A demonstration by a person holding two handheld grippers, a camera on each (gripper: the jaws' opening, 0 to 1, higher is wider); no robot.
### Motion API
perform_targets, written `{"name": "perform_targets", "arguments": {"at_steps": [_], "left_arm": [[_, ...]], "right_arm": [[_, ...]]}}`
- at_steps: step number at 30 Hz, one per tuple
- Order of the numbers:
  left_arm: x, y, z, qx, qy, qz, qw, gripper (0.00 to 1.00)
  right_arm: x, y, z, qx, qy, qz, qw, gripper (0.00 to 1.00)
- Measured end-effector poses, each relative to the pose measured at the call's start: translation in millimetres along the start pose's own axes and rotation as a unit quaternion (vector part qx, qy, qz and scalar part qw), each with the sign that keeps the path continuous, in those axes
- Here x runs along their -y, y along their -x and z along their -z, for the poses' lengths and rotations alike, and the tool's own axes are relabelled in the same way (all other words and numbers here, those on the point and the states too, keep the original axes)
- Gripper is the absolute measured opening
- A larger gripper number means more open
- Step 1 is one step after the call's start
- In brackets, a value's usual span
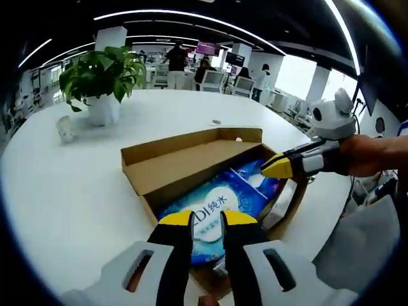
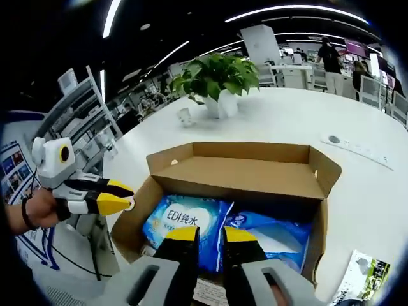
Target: Operate the shoe box by opening the lid, removing the specified soft item, and placing it in the target area until the item is outside and the box remains undamaged.
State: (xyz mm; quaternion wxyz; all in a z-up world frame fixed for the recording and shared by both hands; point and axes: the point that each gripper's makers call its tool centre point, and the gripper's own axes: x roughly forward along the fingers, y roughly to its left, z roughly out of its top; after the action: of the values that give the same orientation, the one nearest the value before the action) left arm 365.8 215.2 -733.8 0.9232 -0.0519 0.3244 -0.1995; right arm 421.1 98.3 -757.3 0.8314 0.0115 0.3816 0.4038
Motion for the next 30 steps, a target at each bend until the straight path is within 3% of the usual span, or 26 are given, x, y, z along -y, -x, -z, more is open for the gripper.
{"name": "perform_targets", "arguments": {"at_steps": [7,15,30], "left_arm": [[-12.6,11.0,13.7,-0.005,0.015,-0.016,0.9998,0.16],[-18.7,18.3,21.5,-0.010,0.019,-0.027,0.9994,0.16],[-27.3,22.6,19.7,-0.009,0.021,-0.030,0.9993,0.15]], "right_arm": [[-1.5,-17.6,11.8,-0.024,0.003,-0.007,0.9997,0.16],[-5.0,-27.1,19.3,-0.035,0.002,-0.005,0.9994,0.16],[-11.8,-31.1,28.2,-0.049,0.000,-0.003,0.9988,0.10]]}}
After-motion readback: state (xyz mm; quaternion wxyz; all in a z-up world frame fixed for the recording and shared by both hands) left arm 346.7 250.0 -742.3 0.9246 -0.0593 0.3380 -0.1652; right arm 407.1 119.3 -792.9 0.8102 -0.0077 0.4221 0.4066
